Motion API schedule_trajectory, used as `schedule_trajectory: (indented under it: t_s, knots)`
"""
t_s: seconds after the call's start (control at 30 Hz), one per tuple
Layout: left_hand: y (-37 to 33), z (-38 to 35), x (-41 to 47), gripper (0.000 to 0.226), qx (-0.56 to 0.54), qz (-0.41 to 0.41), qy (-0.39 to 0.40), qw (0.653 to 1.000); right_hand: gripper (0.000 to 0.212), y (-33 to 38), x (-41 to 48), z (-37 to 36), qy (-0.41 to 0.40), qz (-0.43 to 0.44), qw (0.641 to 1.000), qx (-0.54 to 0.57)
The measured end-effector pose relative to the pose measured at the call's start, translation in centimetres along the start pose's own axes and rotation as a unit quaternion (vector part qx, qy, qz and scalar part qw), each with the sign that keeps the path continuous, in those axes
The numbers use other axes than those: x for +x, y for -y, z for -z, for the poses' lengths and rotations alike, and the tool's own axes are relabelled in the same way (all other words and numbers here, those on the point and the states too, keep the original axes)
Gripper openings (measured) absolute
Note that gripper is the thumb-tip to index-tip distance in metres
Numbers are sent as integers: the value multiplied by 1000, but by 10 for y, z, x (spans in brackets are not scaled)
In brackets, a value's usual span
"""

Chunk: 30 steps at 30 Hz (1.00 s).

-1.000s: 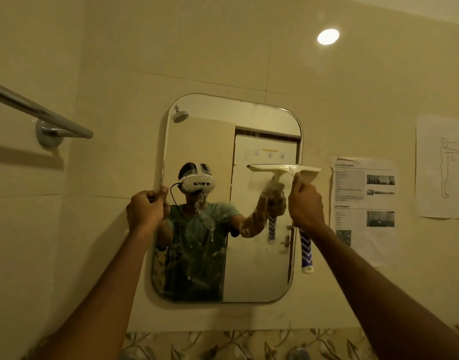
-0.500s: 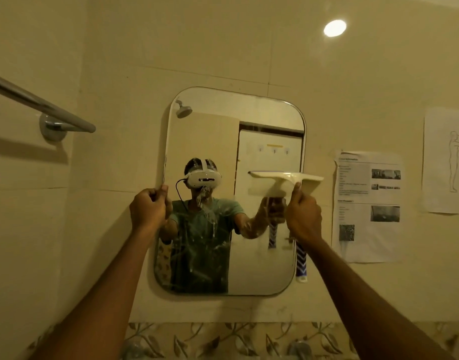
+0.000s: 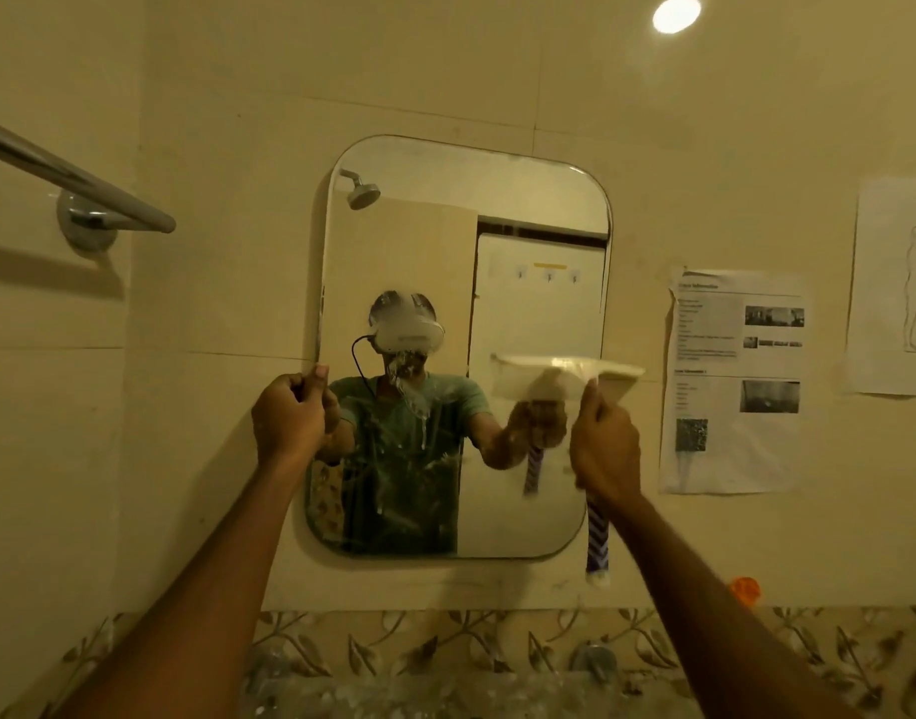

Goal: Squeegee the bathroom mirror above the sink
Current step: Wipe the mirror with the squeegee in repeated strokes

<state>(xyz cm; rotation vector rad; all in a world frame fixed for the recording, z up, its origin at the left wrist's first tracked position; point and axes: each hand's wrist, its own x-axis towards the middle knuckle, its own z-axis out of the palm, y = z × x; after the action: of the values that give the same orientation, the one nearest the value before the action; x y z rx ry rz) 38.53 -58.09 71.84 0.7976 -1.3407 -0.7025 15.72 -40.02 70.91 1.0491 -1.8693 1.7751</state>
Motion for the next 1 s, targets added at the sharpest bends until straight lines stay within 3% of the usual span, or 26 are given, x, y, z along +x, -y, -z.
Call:
schedule_trajectory:
  t_s: [0.13,0.3,0.43,0.73,1.0]
  knots:
    - [5,1,-5,34,17,-3,2,1000,54,11,23,-1,-16,5,1000,-17]
    - [15,1,-5,37,16,-1,-3,1000,56,-37,-37,-17,-11,-17,1000,-20]
    - [16,2,-9,34,12,1,-1,1000,44,-62,-74,-20,11,-59,997,-38]
    - [28,4,-19,32,15,9,5,1000,61,-20,-10,-4,2,-26,999,-29]
    - [43,6,-27,44,20,25,3,999,59,-85,-100,-12,43,-84,993,-69]
